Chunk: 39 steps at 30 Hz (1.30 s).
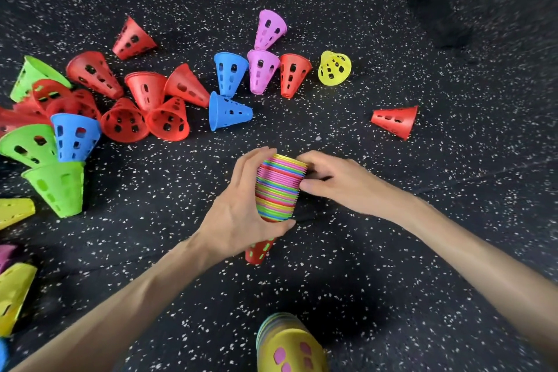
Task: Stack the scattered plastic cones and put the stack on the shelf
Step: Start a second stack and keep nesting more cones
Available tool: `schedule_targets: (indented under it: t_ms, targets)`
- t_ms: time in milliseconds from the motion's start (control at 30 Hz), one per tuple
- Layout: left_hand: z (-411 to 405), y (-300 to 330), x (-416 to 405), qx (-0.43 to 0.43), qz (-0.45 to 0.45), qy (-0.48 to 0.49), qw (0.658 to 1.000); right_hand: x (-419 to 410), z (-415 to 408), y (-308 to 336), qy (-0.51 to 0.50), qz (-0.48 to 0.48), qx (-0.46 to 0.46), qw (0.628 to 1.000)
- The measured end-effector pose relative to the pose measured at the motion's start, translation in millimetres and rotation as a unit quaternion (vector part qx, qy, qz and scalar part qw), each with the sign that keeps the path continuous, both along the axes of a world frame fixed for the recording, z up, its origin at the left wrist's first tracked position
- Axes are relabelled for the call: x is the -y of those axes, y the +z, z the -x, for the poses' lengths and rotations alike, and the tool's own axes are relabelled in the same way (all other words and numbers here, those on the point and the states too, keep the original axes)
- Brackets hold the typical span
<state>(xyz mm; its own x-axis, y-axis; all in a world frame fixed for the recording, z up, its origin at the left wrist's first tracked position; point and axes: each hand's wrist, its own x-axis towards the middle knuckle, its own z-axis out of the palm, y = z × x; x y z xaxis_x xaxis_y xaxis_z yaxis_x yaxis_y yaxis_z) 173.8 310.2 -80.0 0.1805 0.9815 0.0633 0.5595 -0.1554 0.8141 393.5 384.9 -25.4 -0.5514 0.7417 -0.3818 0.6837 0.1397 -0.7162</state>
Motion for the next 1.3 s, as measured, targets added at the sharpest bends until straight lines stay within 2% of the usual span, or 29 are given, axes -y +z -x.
schedule_targets:
  t_ms: [67, 133, 233, 300, 367, 500, 667, 767, 1000, 1167, 1300]
  targets:
    - [-3, -2, -1, 0.015, 0.004, 0.010, 1.000, -8, -13, 2, -0.090, -0.065, -0.019, 0.994]
    - [-3, -4, -3, 0.020, 0.007, 0.008, 1.000, -21, -34, 1, -0.199, -0.141, -0.040, 0.969]
    - [-3, -4, -4, 0.038, 0.027, 0.011, 0.999, -41, -71, -6, -0.302, -0.254, 0.025, 0.919]
    - [-3, -2, -5, 0.058, 0.055, 0.021, 0.997, -49, -94, -15, -0.346, -0.291, 0.069, 0.889]
    - [-4, -2, -6, 0.065, 0.066, 0.025, 0.995, -54, -110, -23, -0.376, -0.271, 0.086, 0.882]
    - [-5, -3, -6, 0.066, 0.075, 0.023, 0.995, -57, -121, -30, -0.421, -0.160, -0.001, 0.893]
    - [-5, -5, -6, 0.076, 0.078, 0.021, 0.994, -55, -106, -26, -0.450, -0.210, -0.047, 0.867]
    - [-5, -4, -4, 0.077, 0.076, 0.020, 0.994, -52, -89, -19, -0.427, -0.215, -0.076, 0.875]
    - [-5, 0, 8, 0.058, 0.042, 0.023, 0.997, -27, -20, 13, -0.289, -0.151, -0.143, 0.934]
    - [-3, 3, 14, 0.060, 0.048, 0.027, 0.997, -13, 18, 16, -0.148, -0.126, -0.130, 0.972]
    - [-1, 4, 18, 0.068, 0.053, 0.029, 0.996, -12, 32, 11, -0.092, -0.091, -0.122, 0.984]
